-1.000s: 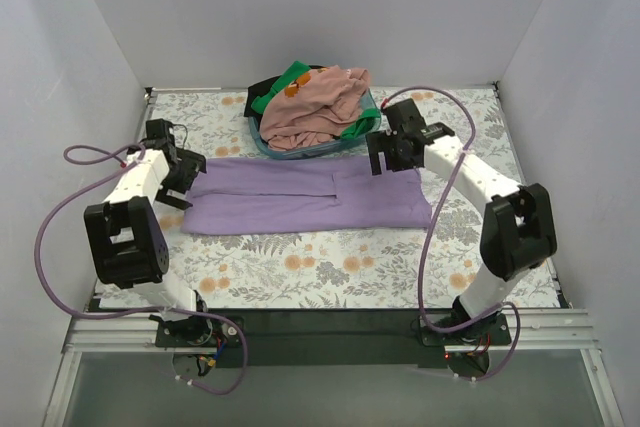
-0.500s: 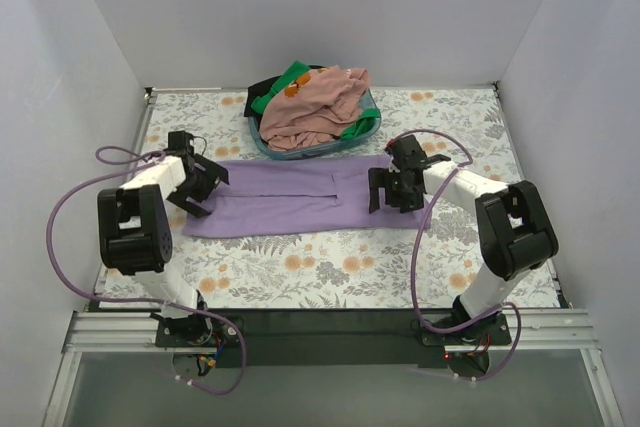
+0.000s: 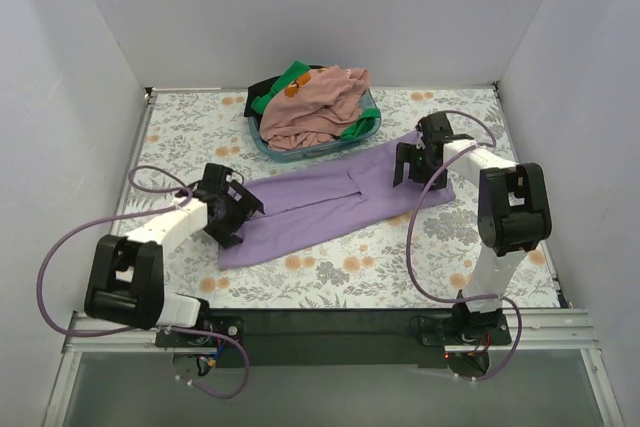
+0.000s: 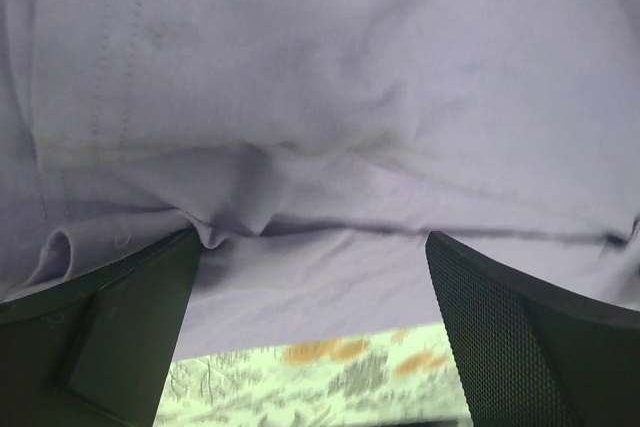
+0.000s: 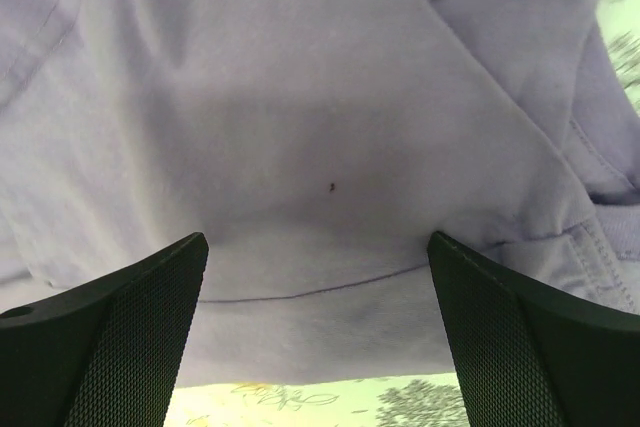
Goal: Fold and stack the t-shirts
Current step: Fold the tshirt
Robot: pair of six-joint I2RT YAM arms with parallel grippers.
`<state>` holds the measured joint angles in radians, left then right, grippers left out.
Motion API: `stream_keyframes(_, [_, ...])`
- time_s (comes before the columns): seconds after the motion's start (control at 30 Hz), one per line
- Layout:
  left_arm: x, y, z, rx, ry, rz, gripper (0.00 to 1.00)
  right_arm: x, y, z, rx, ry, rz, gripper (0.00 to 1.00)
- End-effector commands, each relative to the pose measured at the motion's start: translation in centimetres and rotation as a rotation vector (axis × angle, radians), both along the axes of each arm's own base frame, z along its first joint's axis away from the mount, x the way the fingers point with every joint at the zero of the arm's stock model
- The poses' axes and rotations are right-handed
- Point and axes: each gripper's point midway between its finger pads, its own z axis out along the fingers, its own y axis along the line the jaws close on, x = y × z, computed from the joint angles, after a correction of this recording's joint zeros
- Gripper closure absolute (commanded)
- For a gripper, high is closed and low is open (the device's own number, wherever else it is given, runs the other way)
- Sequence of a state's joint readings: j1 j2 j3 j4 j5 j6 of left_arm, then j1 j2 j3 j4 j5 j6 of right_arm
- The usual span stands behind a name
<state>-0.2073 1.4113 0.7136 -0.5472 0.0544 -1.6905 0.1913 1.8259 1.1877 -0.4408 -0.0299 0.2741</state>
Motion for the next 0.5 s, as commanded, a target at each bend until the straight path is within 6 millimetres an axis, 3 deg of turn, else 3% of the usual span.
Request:
stream_keyframes(0.0, [-11.5,-2.0,-3.6,-0.091,0.348,-0.02,0.02,2.3,-3.4,-0.4,-0.062,0.003,-0.027,0.02])
stream_keyframes(0.13, [-14.3,-4.9,-2.9,-0.18,0.349,-0.034,0.02,5.3,-4.3,0.0,-0.069,-0.026,-0.029,0.02])
stream_keyframes(0.23, [-15.4,-7.5,-2.1,-0.212,0.319,-0.102,0.02,7.0,-3.5,-0.3,-0.037,-0.03,0.002,0.02])
stream_keyframes(0.47, [-17.8,-11.6,-1.9,-0.178,0.379,-0.2,0.02,9.5,-3.8,-2.0,-0.055,-0.012,0.001,0.01])
